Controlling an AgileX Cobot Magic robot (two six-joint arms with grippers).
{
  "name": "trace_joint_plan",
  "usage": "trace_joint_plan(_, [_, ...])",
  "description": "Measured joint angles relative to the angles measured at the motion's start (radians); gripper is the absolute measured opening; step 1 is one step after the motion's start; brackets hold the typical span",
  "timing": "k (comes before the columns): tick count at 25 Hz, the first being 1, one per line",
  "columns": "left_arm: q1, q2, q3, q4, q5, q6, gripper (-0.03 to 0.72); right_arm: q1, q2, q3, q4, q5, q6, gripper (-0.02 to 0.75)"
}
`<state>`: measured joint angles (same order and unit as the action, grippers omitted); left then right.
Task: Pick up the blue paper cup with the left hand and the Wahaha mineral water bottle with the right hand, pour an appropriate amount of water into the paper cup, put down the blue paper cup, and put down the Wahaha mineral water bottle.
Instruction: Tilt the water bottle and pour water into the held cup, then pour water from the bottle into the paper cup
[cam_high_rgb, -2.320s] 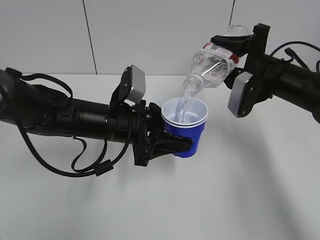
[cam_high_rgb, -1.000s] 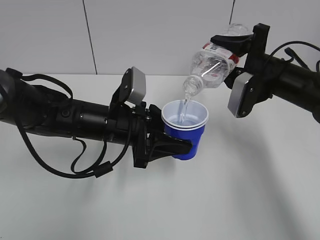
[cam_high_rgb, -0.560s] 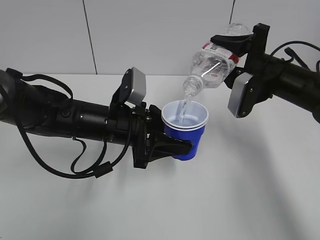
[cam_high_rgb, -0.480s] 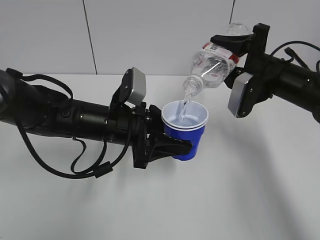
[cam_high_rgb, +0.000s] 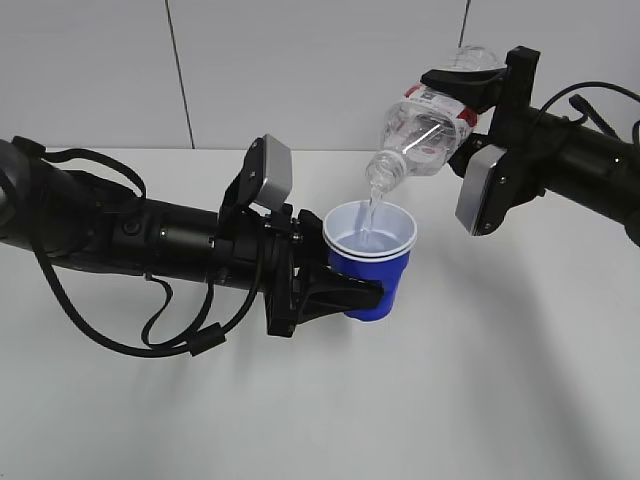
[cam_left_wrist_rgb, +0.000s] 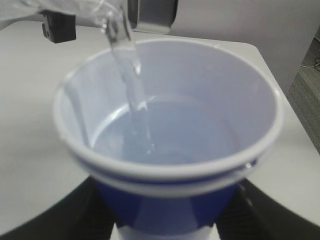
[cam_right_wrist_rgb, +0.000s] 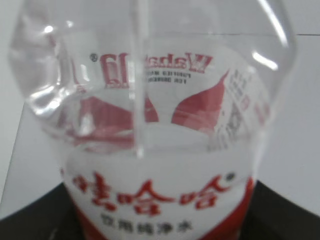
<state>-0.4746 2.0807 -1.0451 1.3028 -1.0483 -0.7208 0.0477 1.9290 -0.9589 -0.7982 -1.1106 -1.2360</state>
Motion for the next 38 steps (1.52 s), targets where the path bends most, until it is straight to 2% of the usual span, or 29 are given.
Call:
trace_joint_plan(12, [0.000, 0.000, 0.000, -0.006, 0.000, 0.000, 0.426, 0.000, 0.000, 0.000, 0.000, 0.000, 0.035, 0.432])
trace_joint_plan(15, [0.000, 0.000, 0.000, -0.015, 0.000, 0.000, 0.426, 0.000, 0.000, 0.000, 0.000, 0.000, 0.104, 0.432])
trace_joint_plan(24, [0.000, 0.000, 0.000, -0.091, 0.003, 0.000, 0.426, 0.000, 0.000, 0.000, 0.006, 0.000, 0.627, 0.432])
trace_joint_plan(30, [0.023, 0.000, 0.000, -0.184, 0.069, 0.000, 0.426, 0.000, 0.000, 0.000, 0.088, 0.000, 1.081, 0.432])
trace_joint_plan(34, [0.063, 0.000, 0.000, -0.260, 0.075, 0.018, 0.426, 0.000, 0.000, 0.000, 0.113, 0.000, 1.249, 0.432])
trace_joint_plan(38, [0.107, 0.000, 0.000, -0.345, 0.079, 0.069, 0.426, 0.000, -0.035, 0.000, 0.117, 0.043, 1.300, 0.432])
